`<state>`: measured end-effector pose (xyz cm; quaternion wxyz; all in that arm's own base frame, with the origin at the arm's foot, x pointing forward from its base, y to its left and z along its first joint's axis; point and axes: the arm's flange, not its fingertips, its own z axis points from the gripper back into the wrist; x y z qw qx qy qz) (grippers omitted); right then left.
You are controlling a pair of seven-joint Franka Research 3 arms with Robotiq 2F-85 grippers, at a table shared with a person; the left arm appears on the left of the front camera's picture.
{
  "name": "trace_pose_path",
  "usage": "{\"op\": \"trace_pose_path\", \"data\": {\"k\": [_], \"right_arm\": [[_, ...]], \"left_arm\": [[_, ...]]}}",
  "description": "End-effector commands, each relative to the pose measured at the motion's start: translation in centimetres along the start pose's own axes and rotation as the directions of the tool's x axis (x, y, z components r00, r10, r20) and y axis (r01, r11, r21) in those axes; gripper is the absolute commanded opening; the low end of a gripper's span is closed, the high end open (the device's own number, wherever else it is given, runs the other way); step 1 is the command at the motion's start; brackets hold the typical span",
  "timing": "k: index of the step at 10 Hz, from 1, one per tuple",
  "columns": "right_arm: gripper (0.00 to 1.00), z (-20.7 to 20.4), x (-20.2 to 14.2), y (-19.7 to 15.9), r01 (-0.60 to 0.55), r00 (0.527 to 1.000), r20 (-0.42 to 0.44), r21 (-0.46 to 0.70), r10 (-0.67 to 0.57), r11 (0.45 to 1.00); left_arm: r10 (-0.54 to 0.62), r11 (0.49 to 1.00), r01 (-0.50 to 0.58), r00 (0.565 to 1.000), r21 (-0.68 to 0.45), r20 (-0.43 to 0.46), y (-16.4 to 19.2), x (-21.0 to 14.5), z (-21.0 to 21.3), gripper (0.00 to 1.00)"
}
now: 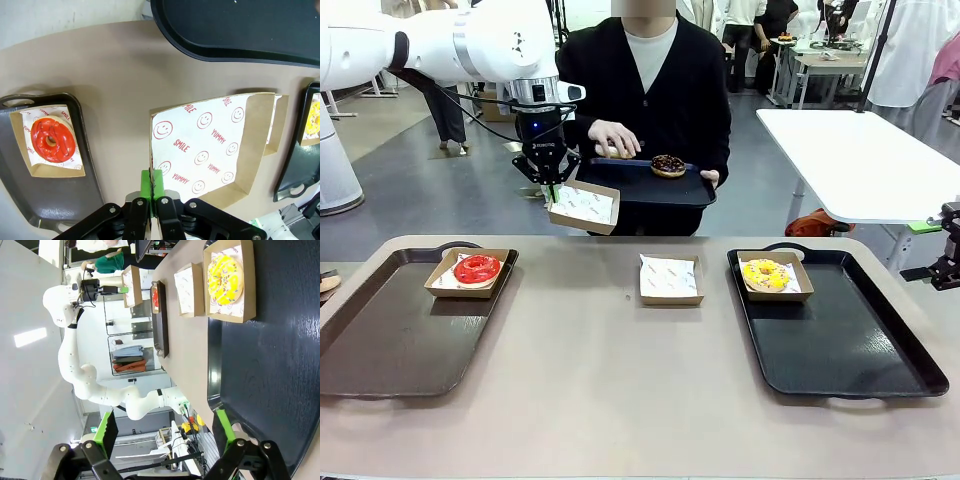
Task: Individually package the donuts and arrange them on the tray.
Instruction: Place the picked Paper togo box on the Handle tray while simultaneously picking up another Paper togo box from the table with the other hand.
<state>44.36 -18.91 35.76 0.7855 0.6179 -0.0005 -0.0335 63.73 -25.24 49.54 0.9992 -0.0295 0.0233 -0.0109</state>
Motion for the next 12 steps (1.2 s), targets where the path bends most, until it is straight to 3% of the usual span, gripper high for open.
{"op": "trace_pose_path", "data": {"k": [1,12], "right_arm": [[1.0,0.11,0.15,0.1,0.001,1.0,0.0,-0.003,-0.001,1.0],[1.0,0.11,0.15,0.1,0.001,1.0,0.0,-0.003,-0.001,1.0]], "left_arm": [[-0.001,1.0,0.001,1.0,0.0,0.006,0.2,-0.33,0.17,0.01],[-0.001,1.0,0.001,1.0,0.0,0.006,0.2,-0.33,0.17,0.01]]}}
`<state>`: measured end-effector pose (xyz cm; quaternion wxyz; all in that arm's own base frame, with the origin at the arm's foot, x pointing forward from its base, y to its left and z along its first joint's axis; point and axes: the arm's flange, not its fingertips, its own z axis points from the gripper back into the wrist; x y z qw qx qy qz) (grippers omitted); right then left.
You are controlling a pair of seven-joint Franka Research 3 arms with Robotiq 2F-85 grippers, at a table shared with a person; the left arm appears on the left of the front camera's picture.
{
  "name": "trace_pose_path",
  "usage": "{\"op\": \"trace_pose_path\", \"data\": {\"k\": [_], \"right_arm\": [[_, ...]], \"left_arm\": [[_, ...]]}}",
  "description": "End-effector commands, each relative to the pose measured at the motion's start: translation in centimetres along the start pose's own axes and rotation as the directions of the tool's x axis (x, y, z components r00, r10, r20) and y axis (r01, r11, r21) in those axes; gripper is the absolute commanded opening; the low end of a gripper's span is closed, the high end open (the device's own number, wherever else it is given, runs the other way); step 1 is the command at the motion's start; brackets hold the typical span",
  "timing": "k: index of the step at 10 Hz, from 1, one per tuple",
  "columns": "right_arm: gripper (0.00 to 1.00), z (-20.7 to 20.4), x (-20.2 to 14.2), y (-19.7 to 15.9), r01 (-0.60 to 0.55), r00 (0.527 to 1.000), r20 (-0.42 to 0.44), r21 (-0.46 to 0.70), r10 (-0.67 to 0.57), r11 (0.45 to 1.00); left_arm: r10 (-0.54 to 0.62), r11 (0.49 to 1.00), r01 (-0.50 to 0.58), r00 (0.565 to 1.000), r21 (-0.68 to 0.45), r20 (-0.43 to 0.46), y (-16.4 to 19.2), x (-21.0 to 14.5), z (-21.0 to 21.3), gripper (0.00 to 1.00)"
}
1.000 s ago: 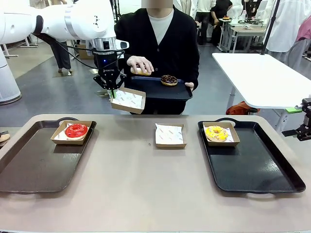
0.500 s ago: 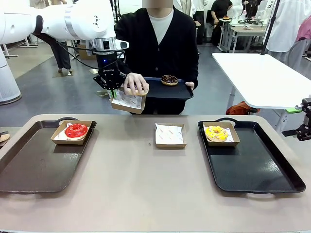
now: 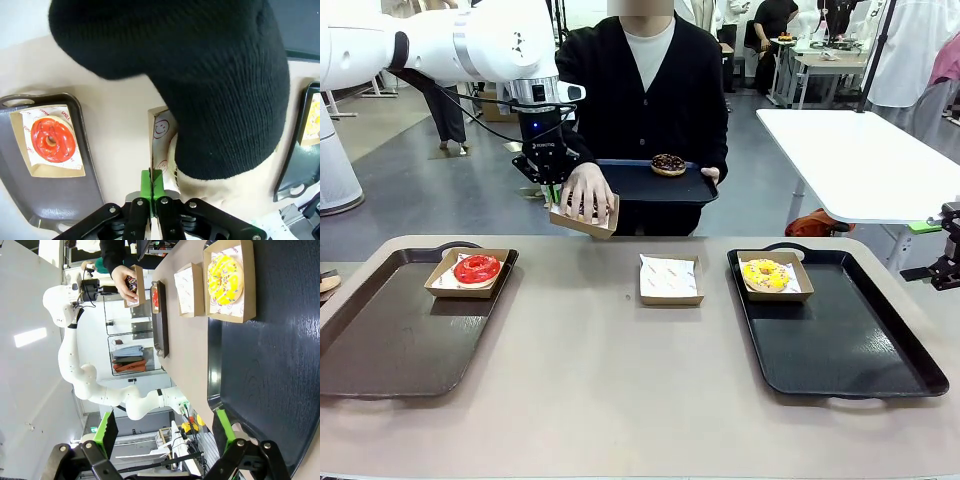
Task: Individually package the donuts and arrange them on the tray.
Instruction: Place the picked Paper togo box on the Handle tray while simultaneously picking up another Paper togo box from the table with the other hand.
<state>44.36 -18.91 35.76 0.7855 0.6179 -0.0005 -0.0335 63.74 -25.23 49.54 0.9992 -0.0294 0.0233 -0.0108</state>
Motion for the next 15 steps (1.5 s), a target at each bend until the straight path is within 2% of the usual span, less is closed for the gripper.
{"op": "trace_pose_path", "data": {"k": [1,9,11,13,15], "right_arm": [[1.0,0.1,0.2,0.1,0.001,1.0,0.0,-0.003,-0.001,1.0],[1.0,0.0,0.0,0.0,0.0,1.0,0.0,0.0,0.0,1.0],[1.0,-2.2,0.5,2.2,-0.003,0.999,-0.039,-0.126,-0.002,0.992],[1.0,-6.5,1.3,6.1,-0.01,0.994,-0.104,-0.304,-0.023,0.953],[1.0,-11.2,2.3,9.8,-0.016,0.985,-0.162,-0.434,-0.06,0.901]], "left_arm": [[-0.001,1.0,0.001,1.0,0.0,0.006,0.2,-0.3,0.2,0.01],[0.0,1.0,0.0,1.0,0.0,0.0,0.0,0.0,0.0,0.01],[-0.034,0.999,0.034,0.999,0.014,-0.002,1.2,-1.2,0.9,0.01],[-0.063,0.998,0.064,0.998,-0.016,0.017,3.8,-4.8,2.8,0.01],[-0.074,0.996,0.074,0.997,-0.056,0.01,6.4,-9.3,3.5,0.01]]}}
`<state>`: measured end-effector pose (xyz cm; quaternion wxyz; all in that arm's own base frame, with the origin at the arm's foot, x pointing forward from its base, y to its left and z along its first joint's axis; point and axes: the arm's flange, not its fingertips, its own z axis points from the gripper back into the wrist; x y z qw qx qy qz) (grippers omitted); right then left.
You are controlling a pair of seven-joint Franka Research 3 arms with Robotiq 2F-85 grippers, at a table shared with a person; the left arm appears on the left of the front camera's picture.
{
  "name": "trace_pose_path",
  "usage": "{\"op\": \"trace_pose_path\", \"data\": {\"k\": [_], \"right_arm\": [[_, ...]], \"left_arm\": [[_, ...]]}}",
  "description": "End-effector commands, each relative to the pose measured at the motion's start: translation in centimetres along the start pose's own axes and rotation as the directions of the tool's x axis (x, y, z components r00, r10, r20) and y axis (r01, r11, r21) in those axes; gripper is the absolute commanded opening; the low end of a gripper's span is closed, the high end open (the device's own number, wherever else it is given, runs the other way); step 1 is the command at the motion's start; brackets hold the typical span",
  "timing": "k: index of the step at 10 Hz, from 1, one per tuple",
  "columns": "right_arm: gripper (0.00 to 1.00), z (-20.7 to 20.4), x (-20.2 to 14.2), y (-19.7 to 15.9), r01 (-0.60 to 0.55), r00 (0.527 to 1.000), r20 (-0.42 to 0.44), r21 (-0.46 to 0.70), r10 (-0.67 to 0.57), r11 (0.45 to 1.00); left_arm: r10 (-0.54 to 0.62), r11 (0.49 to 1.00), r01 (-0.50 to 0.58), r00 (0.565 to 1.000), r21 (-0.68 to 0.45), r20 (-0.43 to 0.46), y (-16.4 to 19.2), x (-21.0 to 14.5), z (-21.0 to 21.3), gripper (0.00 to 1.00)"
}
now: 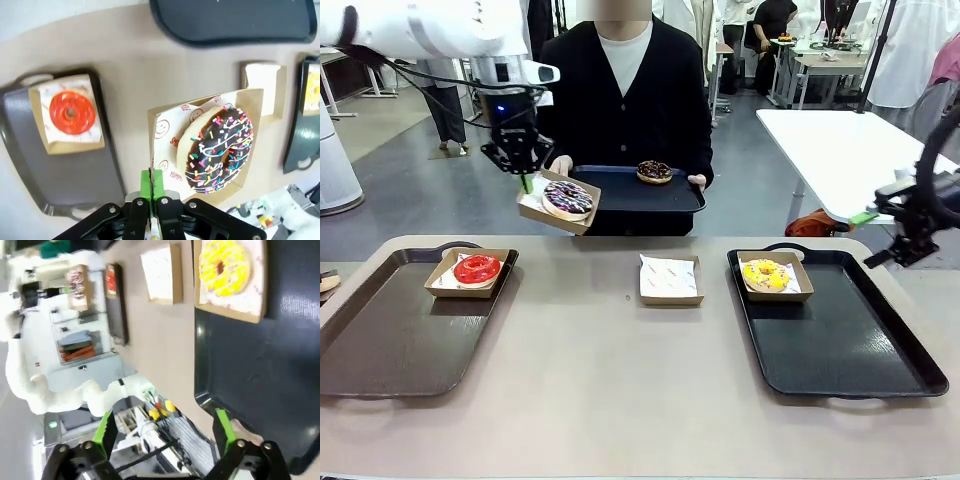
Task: Individually package the donuts and arrange them on the tray.
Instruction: Place the picked Paper togo box on the Handle tray while simultaneously picking up another Paper togo box from the table with the other hand.
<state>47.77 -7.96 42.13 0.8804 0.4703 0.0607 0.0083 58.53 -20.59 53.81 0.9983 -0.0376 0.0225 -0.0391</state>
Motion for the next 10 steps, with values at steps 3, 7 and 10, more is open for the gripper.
{"op": "trace_pose_path", "data": {"k": [3,7,10], "right_arm": [[1.0,-7.4,2.0,9.3,0.001,0.998,-0.054,-0.305,-0.019,0.952],[1.0,-14.2,5.8,15.5,-0.026,0.999,-0.028,-0.463,0.015,0.886],[1.0,-19.3,8.9,16.2,-0.03,1.0,-0.013,-0.546,0.028,0.837]], "left_arm": [[0.01,0.996,-0.007,0.999,-0.085,0.031,5.2,-11.3,-0.8,0.01],[0.133,0.984,-0.131,0.991,-0.123,0.003,10.1,-16.8,-3.1,0.01],[0.191,0.974,-0.196,0.98,-0.112,-0.052,13.5,-19.5,-4.5,0.01]]}}
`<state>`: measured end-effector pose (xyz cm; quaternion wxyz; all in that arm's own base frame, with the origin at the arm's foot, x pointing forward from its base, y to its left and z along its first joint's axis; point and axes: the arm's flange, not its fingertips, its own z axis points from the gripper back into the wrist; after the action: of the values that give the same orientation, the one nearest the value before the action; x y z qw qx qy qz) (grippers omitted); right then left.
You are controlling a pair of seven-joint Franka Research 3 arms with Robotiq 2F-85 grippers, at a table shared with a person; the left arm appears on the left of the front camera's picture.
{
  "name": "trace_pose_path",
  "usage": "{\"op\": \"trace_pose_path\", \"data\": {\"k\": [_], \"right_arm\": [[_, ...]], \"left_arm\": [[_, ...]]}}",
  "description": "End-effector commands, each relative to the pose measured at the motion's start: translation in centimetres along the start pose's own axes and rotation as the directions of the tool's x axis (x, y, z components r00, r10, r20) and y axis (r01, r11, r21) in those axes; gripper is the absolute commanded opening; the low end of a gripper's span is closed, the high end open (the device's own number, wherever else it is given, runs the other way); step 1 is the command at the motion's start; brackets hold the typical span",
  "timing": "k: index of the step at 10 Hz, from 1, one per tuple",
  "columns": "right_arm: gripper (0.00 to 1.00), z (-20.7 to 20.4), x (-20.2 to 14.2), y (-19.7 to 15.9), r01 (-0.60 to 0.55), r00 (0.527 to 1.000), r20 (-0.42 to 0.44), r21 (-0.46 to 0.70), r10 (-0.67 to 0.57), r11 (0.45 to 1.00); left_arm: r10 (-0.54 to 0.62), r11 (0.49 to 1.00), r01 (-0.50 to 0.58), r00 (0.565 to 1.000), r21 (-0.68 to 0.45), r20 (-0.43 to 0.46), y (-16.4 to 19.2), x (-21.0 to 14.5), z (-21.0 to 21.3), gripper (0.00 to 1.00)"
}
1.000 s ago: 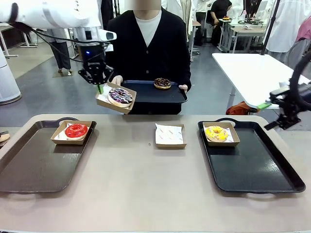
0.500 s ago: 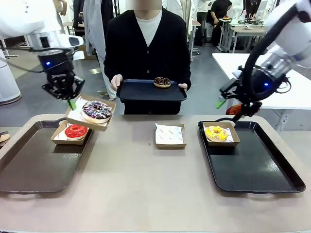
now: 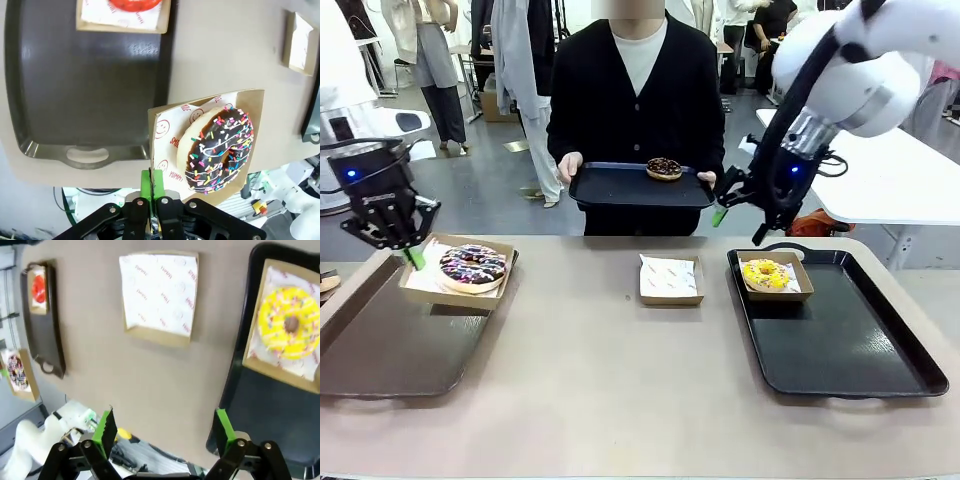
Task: Individually package the donuts and arrange them on the tray.
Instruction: Place the picked Paper togo box on the Handle tray while simultaneously picking up another Paper togo box from the table with the other hand.
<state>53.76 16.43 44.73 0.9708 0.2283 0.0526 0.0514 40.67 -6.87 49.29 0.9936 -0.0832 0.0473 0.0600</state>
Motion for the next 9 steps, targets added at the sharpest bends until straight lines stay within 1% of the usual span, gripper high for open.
{"op": "trace_pose_path", "data": {"k": [1,4,5,6,7,9], "right_arm": [[1.0,-2.5,2.5,1.2,0.028,1.0,0.013,-0.093,-0.027,0.995],[1.0,-6.4,3.4,2.5,0.009,0.999,0.034,-0.156,-0.004,0.988],[1.0,-6.8,3.4,2.5,0.004,1.0,0.018,-0.145,-0.001,0.989],[1.0,-6.2,2.8,1.8,-0.012,1.0,0.017,-0.12,0.014,0.993],[1.0,-6.2,2.8,1.8,-0.012,1.0,0.017,-0.12,0.014,0.993],[1.0,-6.2,2.8,1.8,-0.012,1.0,0.017,-0.12,0.014,0.993]], "left_arm": [[-0.002,1.0,0.002,1.0,-0.008,-0.021,2.2,-0.4,-0.7,0.01],[-0.013,0.999,0.015,0.998,0.029,-0.055,5.7,0.7,-1.5,0.01],[-0.009,0.999,0.013,0.998,0.052,-0.059,5.9,1.7,-1.7,0.01],[-0.013,0.998,0.017,0.998,0.06,-0.059,5.5,2.4,-1.9,0.01],[0.009,1.0,-0.008,0.999,0.022,-0.05,5.6,0.7,-2.0,0.01],[0.009,1.0,-0.008,0.999,0.022,-0.05,5.6,0.7,-2.0,0.01]]}}
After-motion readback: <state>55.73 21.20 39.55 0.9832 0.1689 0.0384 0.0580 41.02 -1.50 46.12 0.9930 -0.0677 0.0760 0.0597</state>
